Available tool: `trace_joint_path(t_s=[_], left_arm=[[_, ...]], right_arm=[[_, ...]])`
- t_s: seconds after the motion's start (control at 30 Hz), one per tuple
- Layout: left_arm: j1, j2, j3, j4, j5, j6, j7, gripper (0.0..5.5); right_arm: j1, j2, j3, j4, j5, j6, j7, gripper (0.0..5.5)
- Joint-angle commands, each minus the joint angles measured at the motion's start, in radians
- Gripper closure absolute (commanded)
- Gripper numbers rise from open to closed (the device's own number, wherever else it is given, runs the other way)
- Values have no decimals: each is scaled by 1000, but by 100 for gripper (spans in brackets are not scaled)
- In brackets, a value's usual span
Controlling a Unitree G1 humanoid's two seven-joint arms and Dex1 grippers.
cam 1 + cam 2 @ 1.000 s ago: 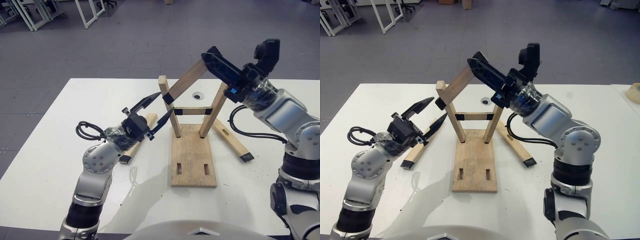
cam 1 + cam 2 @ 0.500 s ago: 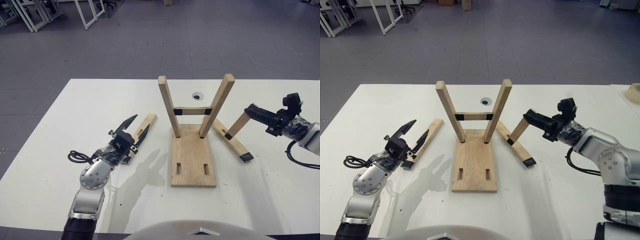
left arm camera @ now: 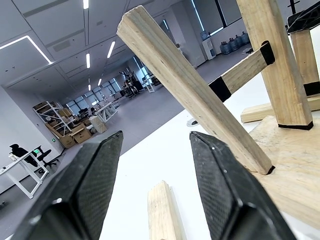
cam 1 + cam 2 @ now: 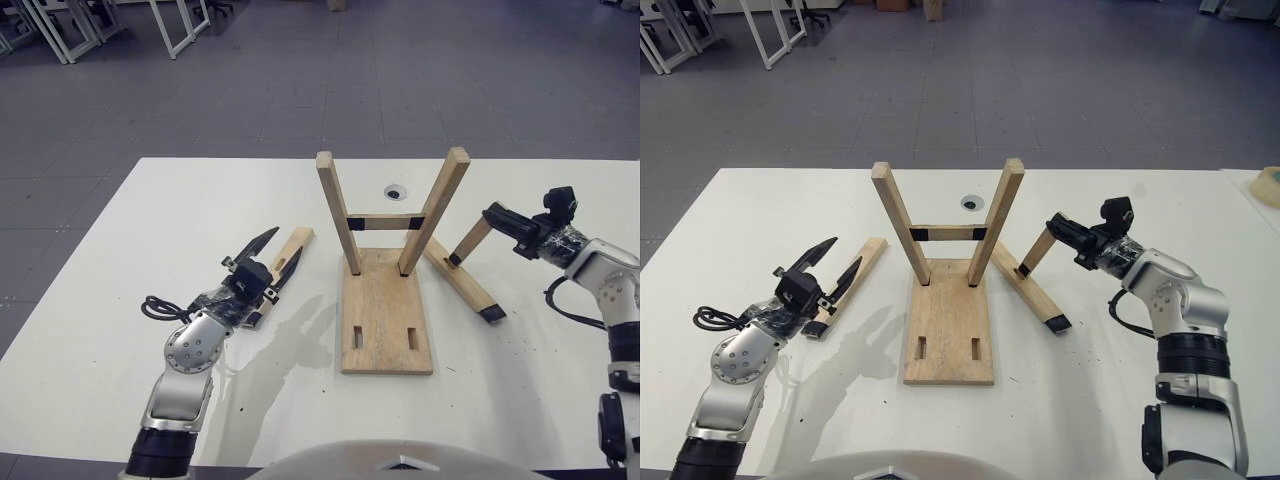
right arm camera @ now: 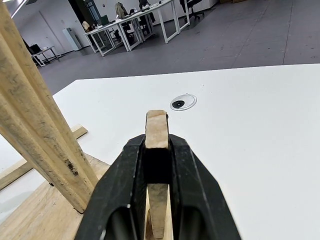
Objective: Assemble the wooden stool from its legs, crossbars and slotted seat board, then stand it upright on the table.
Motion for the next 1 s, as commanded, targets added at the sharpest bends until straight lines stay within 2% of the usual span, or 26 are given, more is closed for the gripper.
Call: trace_joint_path(t_s=[0.03,0.3,0.57,0.87,1.0], left_arm=[[-15,6,-1,11,7,8,-3,305],[-10,7,6,21,2,1,4,305],[-21,2,7,27,6,0,13,305],[2,-3,11,12,11,9,28,305],[12,-7,5,0,16,12,39,305]], right_arm=[[-4,16,-14,8,-29,23,-3,507],[11,46,-52,-89,-7,91,-9,507],[44,57,-30,-78,-69,76,-15,507],[95,-5,-60,-112,-122,73,-46,507],[142,-25,-41,-228,-181,62,-94,507]])
